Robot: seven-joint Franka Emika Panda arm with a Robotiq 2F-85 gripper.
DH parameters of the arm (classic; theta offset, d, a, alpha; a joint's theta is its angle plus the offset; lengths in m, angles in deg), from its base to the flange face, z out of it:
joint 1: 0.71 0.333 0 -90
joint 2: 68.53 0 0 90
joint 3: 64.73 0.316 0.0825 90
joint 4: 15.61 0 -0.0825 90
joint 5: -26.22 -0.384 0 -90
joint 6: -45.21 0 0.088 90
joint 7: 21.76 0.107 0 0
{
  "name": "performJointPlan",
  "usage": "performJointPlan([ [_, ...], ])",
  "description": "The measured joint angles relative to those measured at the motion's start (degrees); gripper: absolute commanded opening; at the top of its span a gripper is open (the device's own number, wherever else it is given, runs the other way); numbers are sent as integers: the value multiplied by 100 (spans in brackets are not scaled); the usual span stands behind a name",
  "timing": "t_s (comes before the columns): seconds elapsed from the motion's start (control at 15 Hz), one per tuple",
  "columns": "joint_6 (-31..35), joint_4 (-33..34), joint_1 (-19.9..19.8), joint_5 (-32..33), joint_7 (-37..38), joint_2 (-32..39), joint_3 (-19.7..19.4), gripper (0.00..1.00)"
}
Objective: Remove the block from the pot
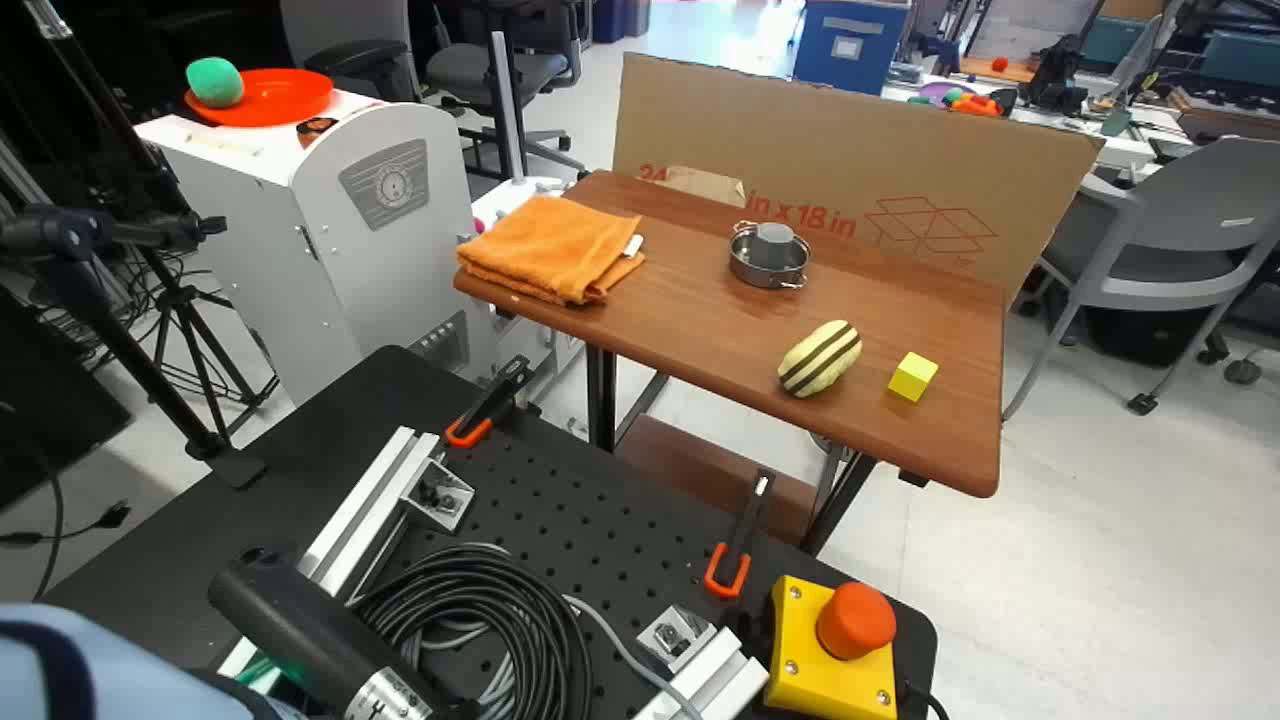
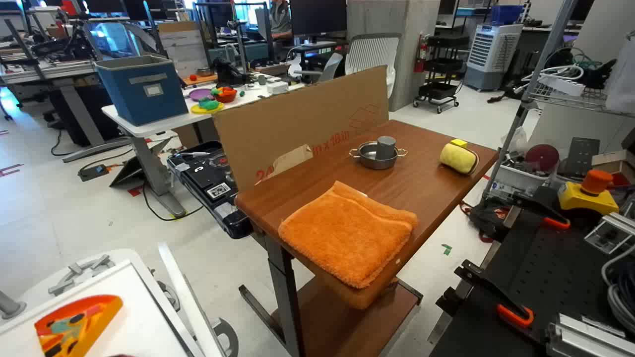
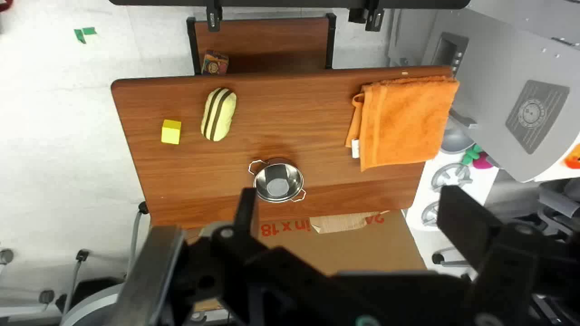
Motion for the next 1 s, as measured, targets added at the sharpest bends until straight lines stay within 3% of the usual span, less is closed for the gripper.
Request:
performJointPlan([
  [0.73,78,-136,-2,44,102,126,70,100],
  [1.0,1137,-493,-2,58,464,965,282,100],
])
